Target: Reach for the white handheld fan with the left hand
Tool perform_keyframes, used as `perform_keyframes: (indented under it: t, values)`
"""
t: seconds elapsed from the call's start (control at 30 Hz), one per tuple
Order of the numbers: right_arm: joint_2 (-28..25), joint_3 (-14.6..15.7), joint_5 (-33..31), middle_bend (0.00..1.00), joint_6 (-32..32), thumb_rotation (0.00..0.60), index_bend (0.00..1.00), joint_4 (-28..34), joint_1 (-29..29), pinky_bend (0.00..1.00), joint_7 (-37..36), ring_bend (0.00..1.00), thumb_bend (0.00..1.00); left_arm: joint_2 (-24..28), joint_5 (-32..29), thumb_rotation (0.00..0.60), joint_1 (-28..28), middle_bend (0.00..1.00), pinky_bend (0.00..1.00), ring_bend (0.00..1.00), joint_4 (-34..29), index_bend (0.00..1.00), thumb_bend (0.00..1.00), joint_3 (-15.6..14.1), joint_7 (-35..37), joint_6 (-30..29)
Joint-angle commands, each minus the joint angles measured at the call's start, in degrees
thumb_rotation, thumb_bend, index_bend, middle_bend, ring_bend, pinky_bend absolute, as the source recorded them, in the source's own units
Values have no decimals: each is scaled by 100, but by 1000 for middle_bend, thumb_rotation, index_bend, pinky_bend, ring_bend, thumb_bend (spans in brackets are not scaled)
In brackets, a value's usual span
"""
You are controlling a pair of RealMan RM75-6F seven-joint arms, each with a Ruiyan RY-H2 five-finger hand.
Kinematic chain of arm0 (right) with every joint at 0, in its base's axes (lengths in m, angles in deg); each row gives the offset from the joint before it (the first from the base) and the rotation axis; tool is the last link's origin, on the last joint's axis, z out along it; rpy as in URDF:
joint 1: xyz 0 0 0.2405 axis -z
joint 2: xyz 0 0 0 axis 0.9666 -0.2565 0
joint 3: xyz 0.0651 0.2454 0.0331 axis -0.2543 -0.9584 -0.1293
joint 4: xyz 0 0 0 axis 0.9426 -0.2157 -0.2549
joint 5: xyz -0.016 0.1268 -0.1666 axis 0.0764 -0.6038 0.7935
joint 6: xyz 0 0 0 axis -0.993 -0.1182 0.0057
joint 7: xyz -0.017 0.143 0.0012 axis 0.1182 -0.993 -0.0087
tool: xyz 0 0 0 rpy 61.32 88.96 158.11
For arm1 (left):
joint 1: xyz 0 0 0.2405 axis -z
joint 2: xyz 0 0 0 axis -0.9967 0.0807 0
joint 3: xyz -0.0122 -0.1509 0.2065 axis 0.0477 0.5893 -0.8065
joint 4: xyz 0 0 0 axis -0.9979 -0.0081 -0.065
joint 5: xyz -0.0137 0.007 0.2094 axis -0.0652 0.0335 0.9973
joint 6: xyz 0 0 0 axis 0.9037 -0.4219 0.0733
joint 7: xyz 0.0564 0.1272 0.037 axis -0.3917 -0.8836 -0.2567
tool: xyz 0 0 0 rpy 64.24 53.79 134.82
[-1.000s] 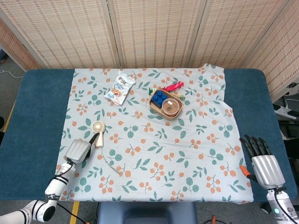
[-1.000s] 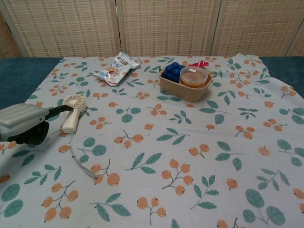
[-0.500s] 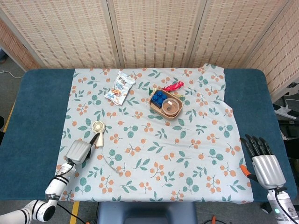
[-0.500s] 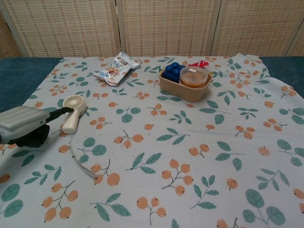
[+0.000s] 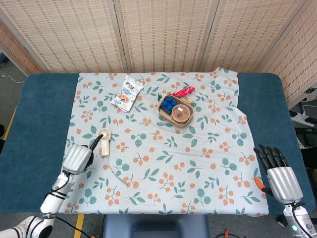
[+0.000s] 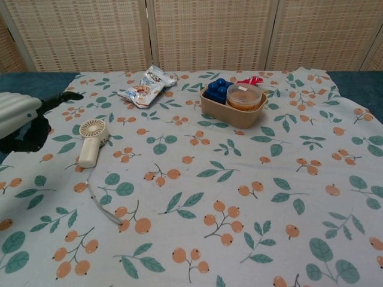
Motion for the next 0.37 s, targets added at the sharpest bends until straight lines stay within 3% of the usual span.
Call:
perform_keyframes:
  t: [0.03,0.17,0.23,0.37]
  values:
    - [-35,54,91,0,61,600,0,51,40,0,10,0,184,862,399,600,-645,590,825,514,-1065,0,541,-351,99,-838]
    - [-86,87,140,0,142,600,0,115,98,0,40,0,184,1676,269,600,-1477,81,281,43,-1831,0,432,-909,263,-1437]
    - [-118,101,164,0,175,600,0,170,124,0,62,0,184,1905,330,600,-1720,9,148,0,-1896,0,409,-1015,381,-1710]
    - [-156,98,161,0,214,600,0,209,155,0,57,0,184,2192,482,597,-1907,0,90,0,-1978,0,392,-1025,818,-1973]
